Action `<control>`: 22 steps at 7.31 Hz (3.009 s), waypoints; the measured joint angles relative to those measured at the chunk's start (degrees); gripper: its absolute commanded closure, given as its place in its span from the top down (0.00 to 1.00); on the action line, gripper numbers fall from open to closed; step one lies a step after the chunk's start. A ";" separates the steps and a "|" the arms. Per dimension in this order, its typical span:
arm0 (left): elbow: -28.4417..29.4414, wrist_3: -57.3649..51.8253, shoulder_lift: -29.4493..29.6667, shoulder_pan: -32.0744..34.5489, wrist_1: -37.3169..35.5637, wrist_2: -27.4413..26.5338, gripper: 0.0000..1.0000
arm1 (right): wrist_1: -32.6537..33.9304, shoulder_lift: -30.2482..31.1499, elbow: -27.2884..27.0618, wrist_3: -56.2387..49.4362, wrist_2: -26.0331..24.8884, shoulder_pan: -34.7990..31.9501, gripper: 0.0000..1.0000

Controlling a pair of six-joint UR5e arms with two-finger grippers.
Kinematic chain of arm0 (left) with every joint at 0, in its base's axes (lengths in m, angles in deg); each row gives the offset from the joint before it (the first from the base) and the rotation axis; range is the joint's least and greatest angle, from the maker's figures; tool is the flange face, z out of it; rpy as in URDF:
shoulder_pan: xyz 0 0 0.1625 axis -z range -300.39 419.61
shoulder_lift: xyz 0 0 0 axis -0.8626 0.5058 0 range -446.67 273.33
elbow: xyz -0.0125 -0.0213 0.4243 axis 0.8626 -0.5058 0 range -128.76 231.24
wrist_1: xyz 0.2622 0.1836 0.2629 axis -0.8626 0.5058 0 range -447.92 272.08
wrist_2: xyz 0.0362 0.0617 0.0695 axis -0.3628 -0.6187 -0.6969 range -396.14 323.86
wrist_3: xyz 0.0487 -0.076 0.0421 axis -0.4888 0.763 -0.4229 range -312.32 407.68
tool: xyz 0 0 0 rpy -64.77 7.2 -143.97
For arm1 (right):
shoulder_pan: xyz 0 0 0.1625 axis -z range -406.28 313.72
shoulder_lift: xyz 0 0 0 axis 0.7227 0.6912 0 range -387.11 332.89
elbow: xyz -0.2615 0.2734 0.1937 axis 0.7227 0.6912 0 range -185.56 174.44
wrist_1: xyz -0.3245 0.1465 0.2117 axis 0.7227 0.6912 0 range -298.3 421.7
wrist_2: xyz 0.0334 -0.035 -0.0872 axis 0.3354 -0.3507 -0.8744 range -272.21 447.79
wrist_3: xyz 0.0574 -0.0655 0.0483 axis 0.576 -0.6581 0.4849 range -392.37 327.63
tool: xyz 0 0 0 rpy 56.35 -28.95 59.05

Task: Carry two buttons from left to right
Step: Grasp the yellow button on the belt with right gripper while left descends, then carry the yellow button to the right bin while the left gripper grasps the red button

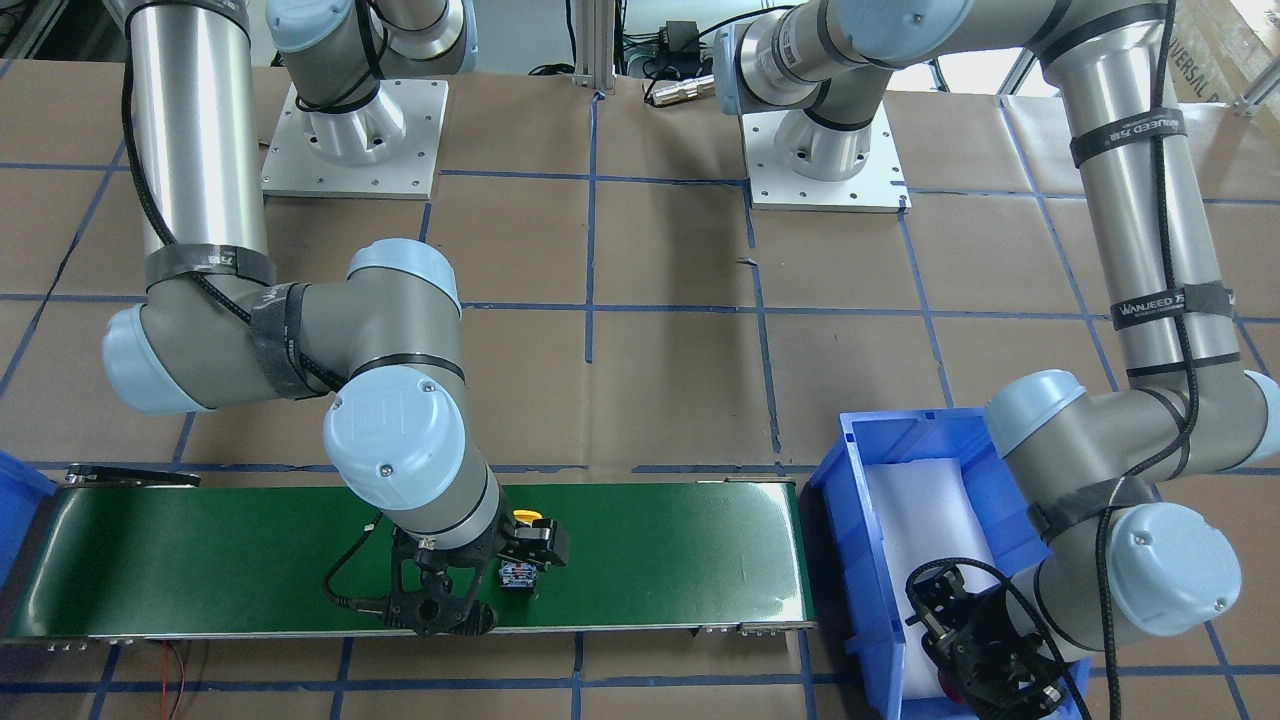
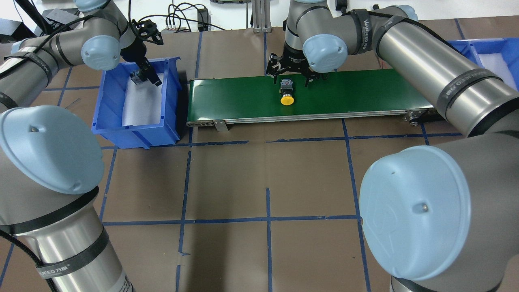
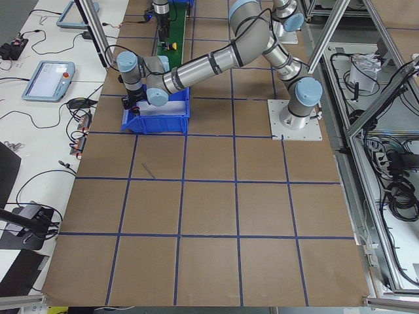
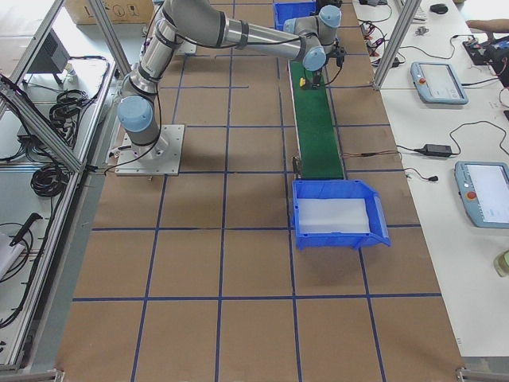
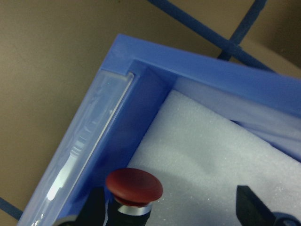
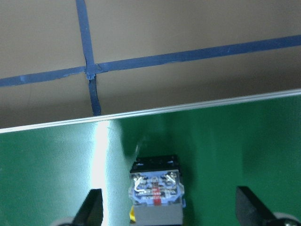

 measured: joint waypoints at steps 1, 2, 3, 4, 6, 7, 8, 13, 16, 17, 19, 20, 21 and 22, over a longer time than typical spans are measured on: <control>0.00 -0.01 0.08 -0.04 -0.09 0.01 0.88 | 0.38 -0.37 0.02 -0.09 -0.04 -0.20 0.72; -0.01 -0.05 0.11 -0.08 -0.18 0.03 0.72 | 1.03 -0.73 0.09 -0.46 -0.12 -0.25 0.31; -0.05 -0.09 0.09 -0.11 -0.28 0.07 0.59 | 1.95 -1.04 0.17 -1.96 -0.39 -0.25 0.07; -0.06 -0.12 0.06 -0.12 -0.39 0.07 0.52 | 2.41 -1.13 0.29 -5.01 -0.78 -0.20 0.07; -0.01 -0.07 0.02 -0.08 -0.46 0.00 0.48 | 1.75 -0.61 0.70 -9.86 -1.09 0.57 0.07; -0.01 -0.01 -0.04 -0.06 -0.46 -0.07 0.44 | -1.04 0.36 1.76 -14.40 -1.38 2.54 0.07; -0.01 0.09 -0.15 0.00 -0.46 -0.24 0.44 | -5.46 1.66 3.39 -20.18 -1.70 5.85 0.07; -0.14 3.03 -2.46 0.86 -0.07 -1.00 0.44 | -16.44 6.72 5.02 -51.82 -2.84 26.02 0.07; -1.19 3.16 -7.02 0.89 3.68 -1.17 0.47 | -20.14 8.05 5.51 -66.11 -2.97 38.94 0.07; -1.49 3.16 -7.66 0.86 4.42 -1.17 0.54 | -20.85 8.15 5.54 -69.02 -2.97 42.62 0.07; -2.52 3.05 -7.12 0.79 4.54 -1.18 0.61 | -21.99 7.65 5.64 -71.50 -2.95 47.75 0.07; -3.41 2.86 -6.63 0.72 3.89 -1.11 0.61 | -21.30 7.08 5.74 -71.76 -2.87 48.83 0.07; -4.06 2.66 -6.20 0.66 3.05 -1.07 0.61 | -19.93 6.25 5.77 -71.81 -2.75 49.27 0.07; -4.34 2.51 -5.81 0.64 2.41 -1.03 0.60 | -18.37 5.14 5.73 -71.82 -2.65 49.43 0.07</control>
